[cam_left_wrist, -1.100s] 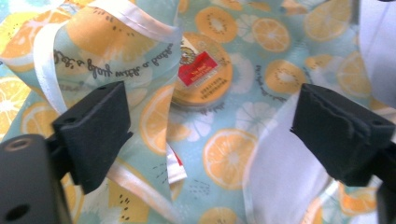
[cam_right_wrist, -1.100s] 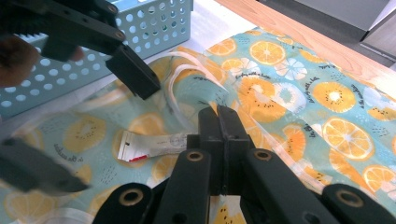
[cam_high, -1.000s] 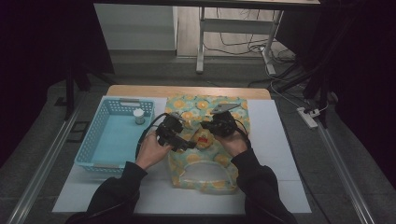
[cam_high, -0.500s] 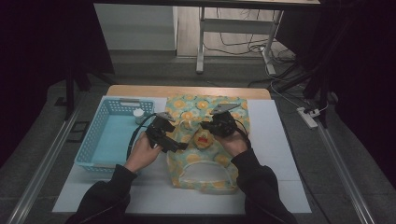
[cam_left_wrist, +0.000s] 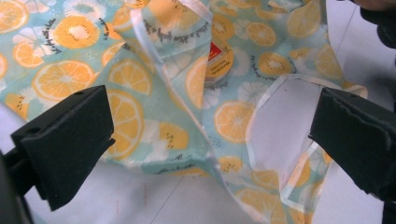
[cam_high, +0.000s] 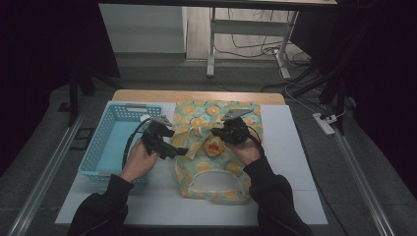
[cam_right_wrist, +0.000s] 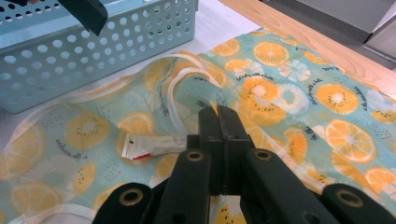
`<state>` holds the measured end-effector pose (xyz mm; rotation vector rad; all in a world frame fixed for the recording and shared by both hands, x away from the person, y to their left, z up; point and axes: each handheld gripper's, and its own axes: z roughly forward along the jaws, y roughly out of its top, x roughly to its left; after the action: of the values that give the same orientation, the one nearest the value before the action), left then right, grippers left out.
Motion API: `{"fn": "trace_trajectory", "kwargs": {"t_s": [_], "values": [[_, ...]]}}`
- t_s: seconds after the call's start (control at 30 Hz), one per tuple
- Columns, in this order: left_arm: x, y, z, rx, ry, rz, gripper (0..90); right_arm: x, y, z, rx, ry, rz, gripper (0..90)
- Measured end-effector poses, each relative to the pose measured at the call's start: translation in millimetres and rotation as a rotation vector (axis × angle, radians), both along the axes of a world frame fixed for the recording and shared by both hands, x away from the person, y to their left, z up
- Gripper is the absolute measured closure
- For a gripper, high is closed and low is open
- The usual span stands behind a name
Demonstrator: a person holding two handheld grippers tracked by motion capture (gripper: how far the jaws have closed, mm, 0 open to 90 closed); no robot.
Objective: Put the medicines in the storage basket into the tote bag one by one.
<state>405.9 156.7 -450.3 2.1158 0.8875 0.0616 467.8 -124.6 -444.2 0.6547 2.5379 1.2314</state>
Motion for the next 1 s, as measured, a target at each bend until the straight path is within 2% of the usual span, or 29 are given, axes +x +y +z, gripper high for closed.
{"fn": "trace_trajectory", "kwargs": {"t_s": [0.1,0.27,0.5,0.67,0.83,0.93,1.0], "values": [[0.0,6.5,-0.3,-0.004,0.006,0.004,0.0,-0.3,0.1,0.4,0.000,-0.001,0.000,90.0],[-0.5,15.9,-1.1,0.013,-0.005,0.024,0.0,-0.4,-0.1,0.7,0.000,-0.001,0.000,90.0],[-2.1,34.2,0.9,0.019,-0.038,0.082,0.0,-0.4,-0.9,1.0,0.001,-0.003,-0.002,90.0],[-1.5,48.1,1.3,0.056,-0.059,0.135,0.0,-0.5,-1.0,1.3,0.002,-0.004,-0.001,90.0],[1.8,65.5,2.5,0.081,-0.062,0.186,0.0,0.3,-1.4,0.7,0.001,-0.001,-0.004,90.0],[4.7,74.4,3.0,0.078,-0.048,0.210,0.0,0.4,-1.3,0.3,0.000,0.000,-0.004,90.0],[6.6,79.0,2.4,0.095,-0.044,0.223,0.0,0.3,-1.3,0.5,0.001,-0.001,-0.006,90.0]]}}
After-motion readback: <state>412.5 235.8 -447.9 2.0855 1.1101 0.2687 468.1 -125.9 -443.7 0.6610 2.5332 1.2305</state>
